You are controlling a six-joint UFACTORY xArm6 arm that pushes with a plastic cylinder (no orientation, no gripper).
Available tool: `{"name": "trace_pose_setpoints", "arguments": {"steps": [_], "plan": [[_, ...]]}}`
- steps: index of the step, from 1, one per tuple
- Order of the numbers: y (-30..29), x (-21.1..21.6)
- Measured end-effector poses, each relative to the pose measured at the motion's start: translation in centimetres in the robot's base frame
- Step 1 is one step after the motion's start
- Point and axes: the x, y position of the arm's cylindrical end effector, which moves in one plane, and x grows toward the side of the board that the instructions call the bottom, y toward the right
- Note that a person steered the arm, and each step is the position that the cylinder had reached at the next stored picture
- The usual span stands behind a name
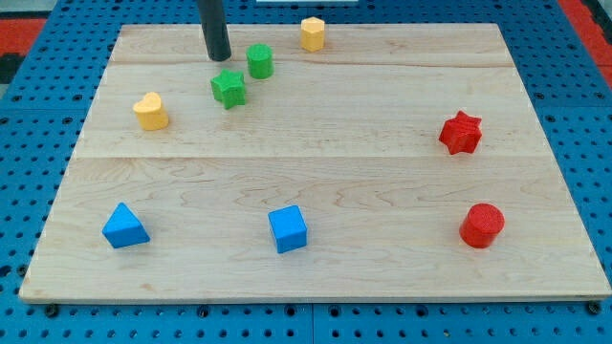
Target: Push the yellow hexagon to the top left
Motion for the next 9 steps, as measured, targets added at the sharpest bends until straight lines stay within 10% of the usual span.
{"name": "trace_pose_setpoints", "arguments": {"steps": [3, 4, 7, 9], "plan": [[12.9, 5.5], [20.5, 1.2], [8.2, -3.0], [13.9, -0.6]]}}
